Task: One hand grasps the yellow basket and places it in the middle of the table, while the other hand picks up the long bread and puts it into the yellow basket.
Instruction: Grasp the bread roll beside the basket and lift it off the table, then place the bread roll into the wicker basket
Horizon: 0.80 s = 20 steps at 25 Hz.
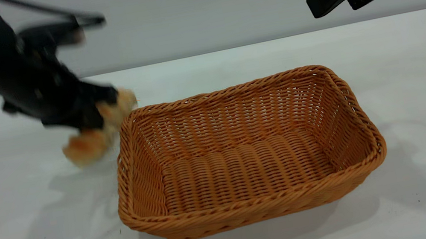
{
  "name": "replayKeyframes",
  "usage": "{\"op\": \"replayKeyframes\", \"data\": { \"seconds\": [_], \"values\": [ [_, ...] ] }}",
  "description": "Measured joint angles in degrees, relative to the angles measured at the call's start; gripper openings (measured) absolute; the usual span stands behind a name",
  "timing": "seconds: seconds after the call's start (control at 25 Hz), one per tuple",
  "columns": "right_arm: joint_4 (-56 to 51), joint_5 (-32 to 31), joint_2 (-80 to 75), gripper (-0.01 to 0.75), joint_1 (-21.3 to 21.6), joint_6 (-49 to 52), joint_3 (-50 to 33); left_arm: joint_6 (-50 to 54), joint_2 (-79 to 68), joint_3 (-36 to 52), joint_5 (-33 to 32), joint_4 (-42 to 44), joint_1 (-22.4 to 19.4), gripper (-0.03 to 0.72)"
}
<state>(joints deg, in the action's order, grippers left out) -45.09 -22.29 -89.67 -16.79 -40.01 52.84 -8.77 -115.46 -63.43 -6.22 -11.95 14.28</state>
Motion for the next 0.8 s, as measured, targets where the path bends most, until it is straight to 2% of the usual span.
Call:
{"op": "replayKeyframes", "data": {
  "seconds": [0.16, 0.36, 0.8],
  "values": [
    [0.0, 0.0, 0.0, 0.559, 0.0, 0.0, 0.0, -1.33, 7.58, 0.1, -3.5, 0.0, 0.0, 0.06],
    [0.0, 0.0, 0.0, 0.559, 0.0, 0.0, 0.0, -1.11, 14.18, 0.1, -4.27, -2.32, 1.52, 0.06],
    [0.2, 0.0, 0.06, 0.557, 0.0, -0.14, 0.0, -1.09, 10.84, 0.17, -4.75, -3.39, 17.34, 0.06]
  ]
}}
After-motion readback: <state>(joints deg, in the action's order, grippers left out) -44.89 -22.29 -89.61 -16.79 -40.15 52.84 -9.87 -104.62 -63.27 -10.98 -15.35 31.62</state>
